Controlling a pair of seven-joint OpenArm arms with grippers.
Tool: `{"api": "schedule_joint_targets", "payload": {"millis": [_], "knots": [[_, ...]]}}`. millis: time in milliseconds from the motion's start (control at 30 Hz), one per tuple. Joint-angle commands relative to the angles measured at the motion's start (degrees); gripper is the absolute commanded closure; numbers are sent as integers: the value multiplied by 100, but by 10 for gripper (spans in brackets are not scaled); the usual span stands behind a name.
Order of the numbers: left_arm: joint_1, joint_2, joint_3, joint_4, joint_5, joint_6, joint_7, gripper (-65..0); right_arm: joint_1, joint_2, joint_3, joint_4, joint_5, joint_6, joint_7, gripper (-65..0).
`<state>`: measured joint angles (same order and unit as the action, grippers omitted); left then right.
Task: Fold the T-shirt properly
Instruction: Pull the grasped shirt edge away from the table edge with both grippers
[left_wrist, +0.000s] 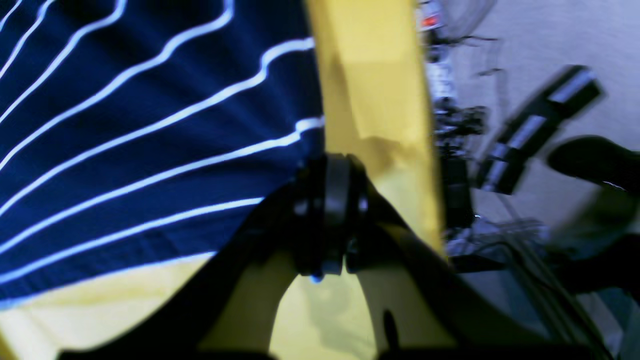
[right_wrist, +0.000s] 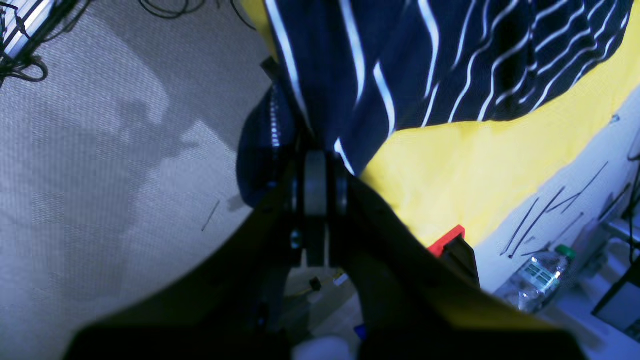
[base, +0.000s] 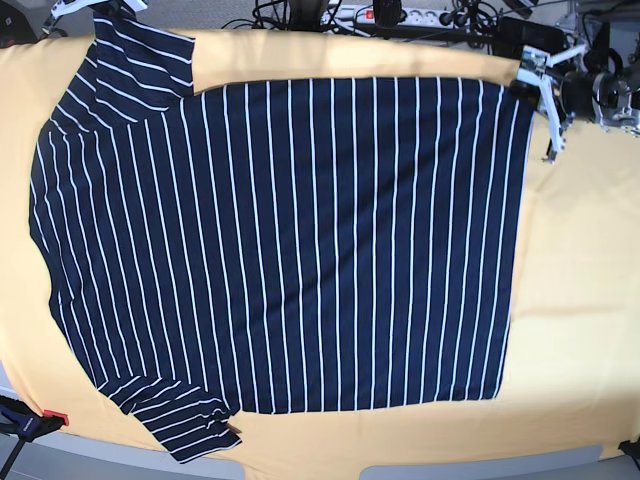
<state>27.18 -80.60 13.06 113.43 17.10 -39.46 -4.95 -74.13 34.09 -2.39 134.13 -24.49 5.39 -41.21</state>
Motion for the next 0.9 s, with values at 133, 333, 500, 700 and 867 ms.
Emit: {"api": "schedule_joint_targets", "payload": {"millis": [133,333,500,700,867], "knots": [[-37,-160,-70,59,-22,44,-63,0,-87,24,24,87,-157,-385,-442,0],[-39,-162,-70,59,20,46,-74,0,-87,22,210,87,-94,-695,-809,0],[-37,-162,-70,59,20,46,-83,0,-87,22,219,87,212,-693,-815,0],[-37,-160,-70,59,15,48,-105,0,-87,22,1001,87,448,-992,-669,0],[-44,-160,-74,59,-245,358,-103,0,-87,22,1904,87,1314,-549,83,0]]}}
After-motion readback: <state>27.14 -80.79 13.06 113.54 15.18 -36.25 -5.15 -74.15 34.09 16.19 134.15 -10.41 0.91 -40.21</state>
